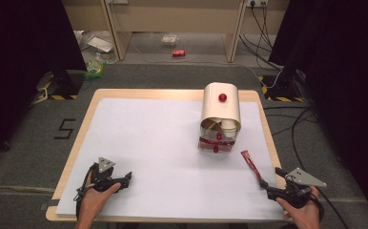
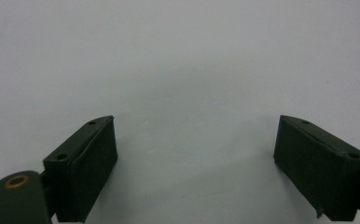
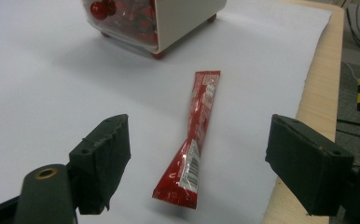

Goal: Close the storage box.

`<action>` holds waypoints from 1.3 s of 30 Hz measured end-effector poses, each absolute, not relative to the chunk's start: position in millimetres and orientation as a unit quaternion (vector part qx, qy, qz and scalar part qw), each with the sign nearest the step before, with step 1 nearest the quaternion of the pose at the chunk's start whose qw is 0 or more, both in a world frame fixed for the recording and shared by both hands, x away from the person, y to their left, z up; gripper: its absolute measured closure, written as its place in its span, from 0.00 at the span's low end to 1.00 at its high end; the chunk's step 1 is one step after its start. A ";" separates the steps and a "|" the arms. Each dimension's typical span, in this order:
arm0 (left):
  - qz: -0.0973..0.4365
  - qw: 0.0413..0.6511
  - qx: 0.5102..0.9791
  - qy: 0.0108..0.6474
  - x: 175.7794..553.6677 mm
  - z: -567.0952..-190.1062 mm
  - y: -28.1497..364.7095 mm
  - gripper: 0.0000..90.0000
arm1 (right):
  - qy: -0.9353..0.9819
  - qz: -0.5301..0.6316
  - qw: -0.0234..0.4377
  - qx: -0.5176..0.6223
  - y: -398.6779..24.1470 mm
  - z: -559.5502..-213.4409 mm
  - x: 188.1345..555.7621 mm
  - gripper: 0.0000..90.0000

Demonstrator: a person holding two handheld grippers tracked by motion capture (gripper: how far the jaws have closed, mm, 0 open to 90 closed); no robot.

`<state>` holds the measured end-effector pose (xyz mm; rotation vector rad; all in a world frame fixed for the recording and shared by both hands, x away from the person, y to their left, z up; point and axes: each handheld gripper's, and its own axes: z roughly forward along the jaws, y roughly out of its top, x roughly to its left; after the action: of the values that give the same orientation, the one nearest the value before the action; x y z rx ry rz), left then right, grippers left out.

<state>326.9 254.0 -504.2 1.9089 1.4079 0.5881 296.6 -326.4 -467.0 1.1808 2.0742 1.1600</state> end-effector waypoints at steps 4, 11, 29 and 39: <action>0.226 0.342 0.734 0.541 326.9 -504.2 254.0 0.14 | 0.768 0.416 0.233 0.428 -328.6 -470.1 295.6 0.24; 0.226 0.342 0.734 0.541 326.9 -504.2 254.0 0.14 | 0.780 0.408 0.221 0.421 -332.8 -474.6 295.3 0.24; 0.226 0.342 0.734 0.541 326.8 -504.2 254.0 0.14 | 0.804 0.383 0.193 0.411 -336.0 -483.4 294.8 0.24; 0.226 0.342 0.734 0.541 326.9 -504.2 253.9 0.14 | 0.823 0.347 0.178 0.413 -336.3 -491.7 296.4 0.23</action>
<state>326.9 253.9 -504.2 1.9093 1.4077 0.5889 296.4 -336.3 -491.7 1.1690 2.3279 0.9813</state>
